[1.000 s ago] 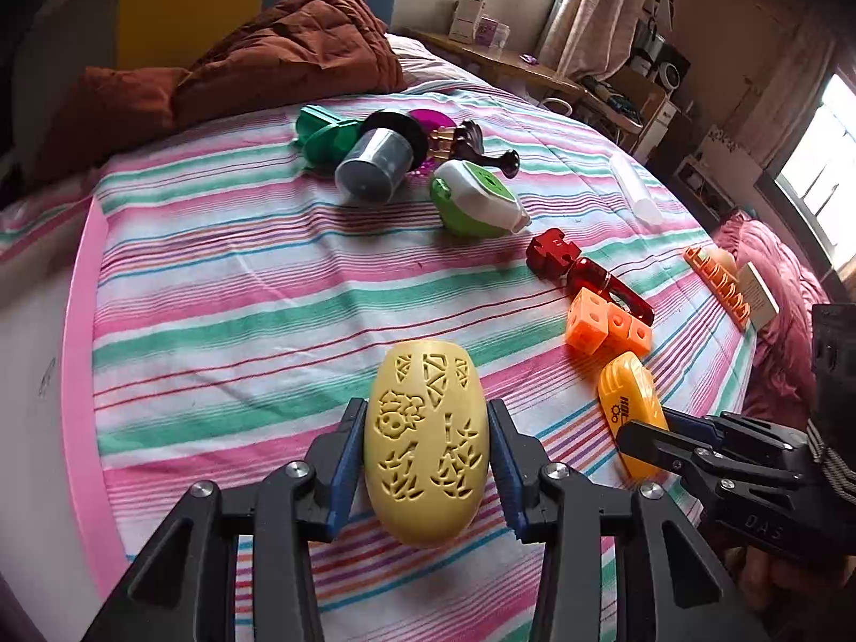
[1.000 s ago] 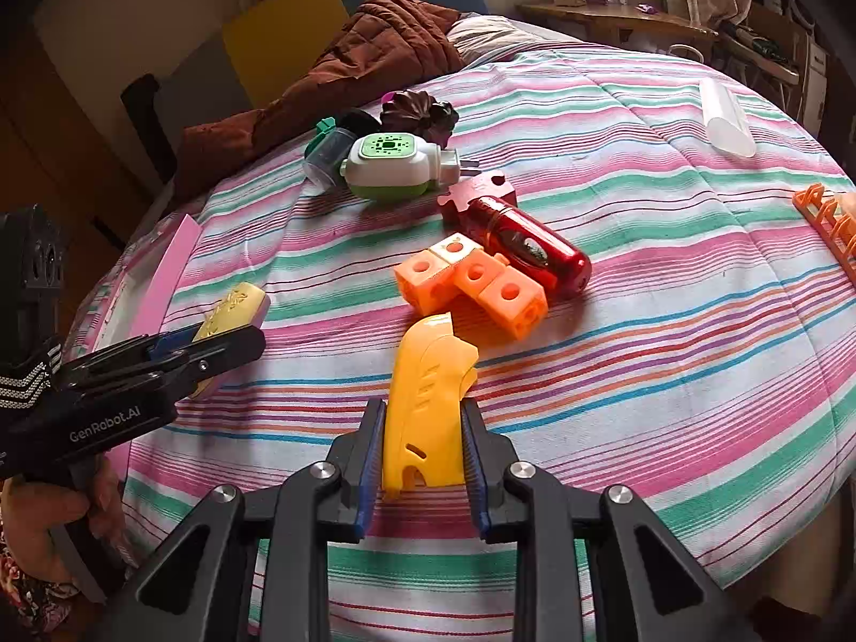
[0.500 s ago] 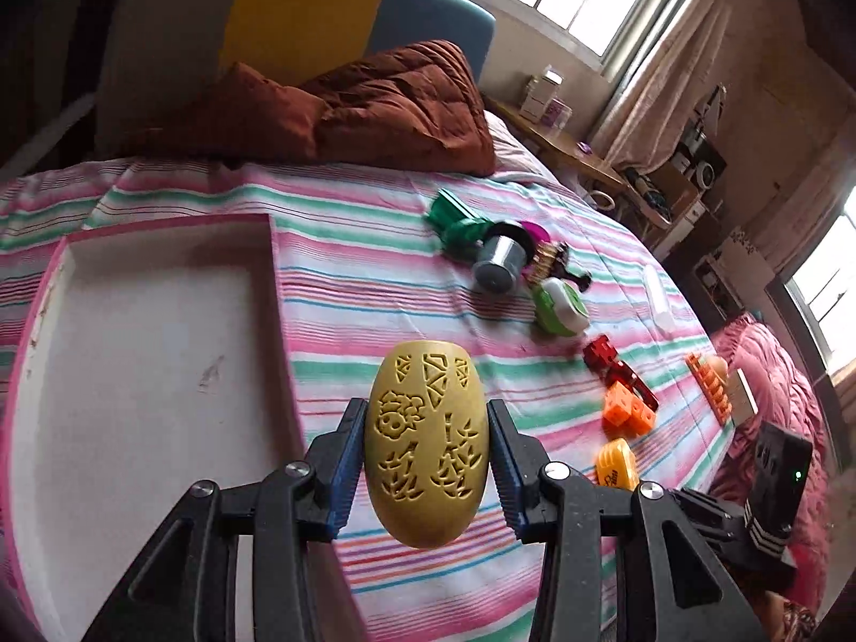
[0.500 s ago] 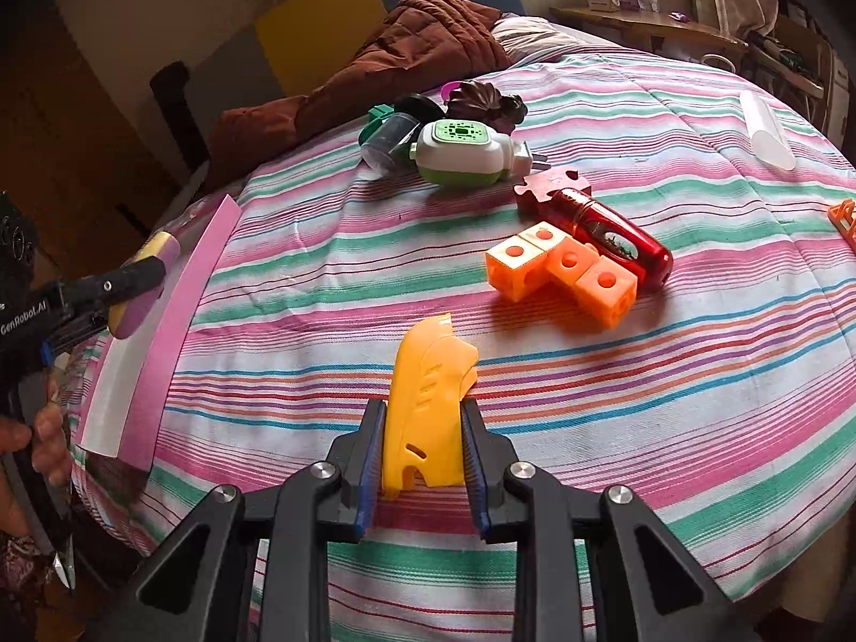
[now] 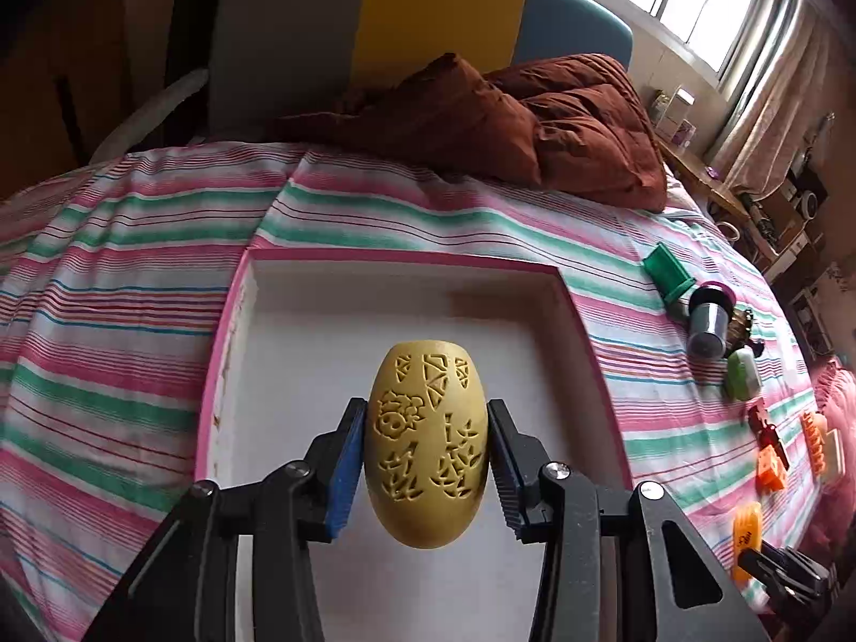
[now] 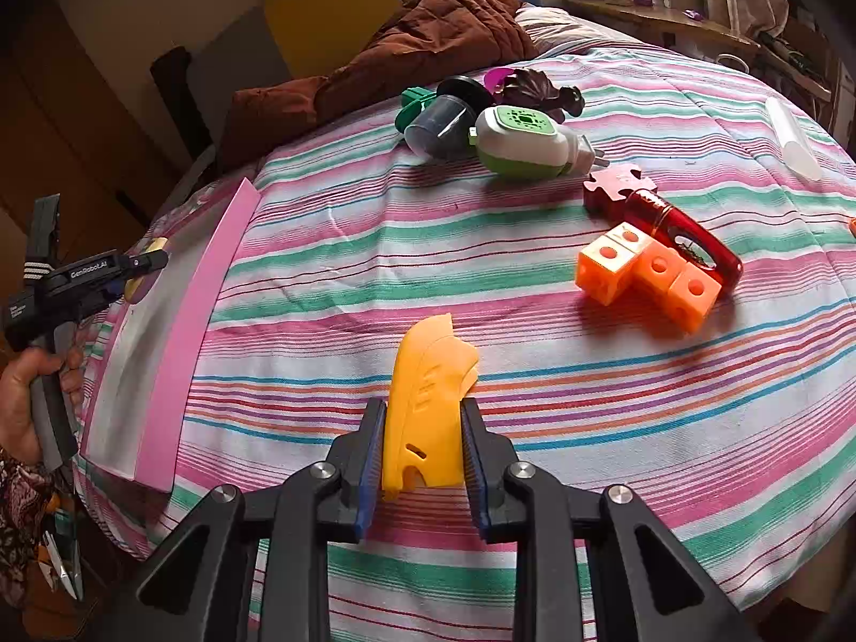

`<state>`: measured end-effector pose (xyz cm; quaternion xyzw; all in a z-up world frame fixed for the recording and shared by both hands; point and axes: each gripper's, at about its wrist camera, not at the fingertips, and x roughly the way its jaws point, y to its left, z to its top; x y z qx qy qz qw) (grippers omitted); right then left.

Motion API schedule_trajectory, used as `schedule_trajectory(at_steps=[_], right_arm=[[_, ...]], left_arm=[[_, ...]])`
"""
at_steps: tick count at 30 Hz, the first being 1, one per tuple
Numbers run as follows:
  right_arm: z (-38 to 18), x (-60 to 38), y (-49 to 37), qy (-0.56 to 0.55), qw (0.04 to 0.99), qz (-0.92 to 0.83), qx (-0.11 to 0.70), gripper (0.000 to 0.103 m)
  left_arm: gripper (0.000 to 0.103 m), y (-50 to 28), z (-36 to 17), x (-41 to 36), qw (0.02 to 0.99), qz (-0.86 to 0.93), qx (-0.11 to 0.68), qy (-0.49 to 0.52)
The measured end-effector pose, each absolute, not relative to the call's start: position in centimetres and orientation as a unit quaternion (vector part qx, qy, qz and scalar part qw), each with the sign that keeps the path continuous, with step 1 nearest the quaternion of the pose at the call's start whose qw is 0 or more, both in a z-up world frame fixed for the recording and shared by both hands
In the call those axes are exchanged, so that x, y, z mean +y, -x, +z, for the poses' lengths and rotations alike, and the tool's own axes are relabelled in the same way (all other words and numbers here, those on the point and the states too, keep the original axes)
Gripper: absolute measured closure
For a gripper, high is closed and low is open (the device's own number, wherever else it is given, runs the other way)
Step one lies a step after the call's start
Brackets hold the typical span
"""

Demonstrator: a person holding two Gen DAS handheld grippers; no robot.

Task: Organize rigid objects
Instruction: 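Carry the yellow egg into the white tray and open the left tool, then carry the yellow piece into the tray and open the right tool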

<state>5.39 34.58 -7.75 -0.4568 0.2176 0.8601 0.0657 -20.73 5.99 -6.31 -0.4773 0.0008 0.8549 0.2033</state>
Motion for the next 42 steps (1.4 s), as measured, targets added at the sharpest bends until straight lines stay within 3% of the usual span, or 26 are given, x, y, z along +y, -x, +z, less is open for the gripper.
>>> schedule_trajectory(at_steps=[10,12,14,22,30,42], right_arm=[[-7.7,33.3,-5.2,0.465,0.072,0.860,0.198,0.077],[-7.7,33.3,-5.1,0.466,0.074,0.860,0.196,0.077],[-7.7,33.1,-5.1,0.466,0.076,0.860,0.193,0.077],[-7.9,33.0,-4.8,0.463,0.075,0.863,0.188,0.077],[-7.7,32.5,-3.3,0.468,0.054,0.858,0.206,0.077],[-2.8,27.1,2.2,0.439,-0.032,0.881,0.172,0.077]], left_arm=[[0.057,25.1,-7.4,3.9,0.130,0.873,0.028,0.469],[0.038,25.0,-6.7,3.7,0.128,0.882,0.020,0.454],[0.029,24.5,-5.7,3.4,0.134,0.890,0.004,0.435],[0.015,19.2,-3.5,1.5,0.151,0.899,-0.052,0.407],[0.011,12.7,-4.5,-0.1,0.139,0.892,-0.102,0.417],[0.004,8.2,-5.1,-0.3,0.118,0.908,-0.068,0.396]])
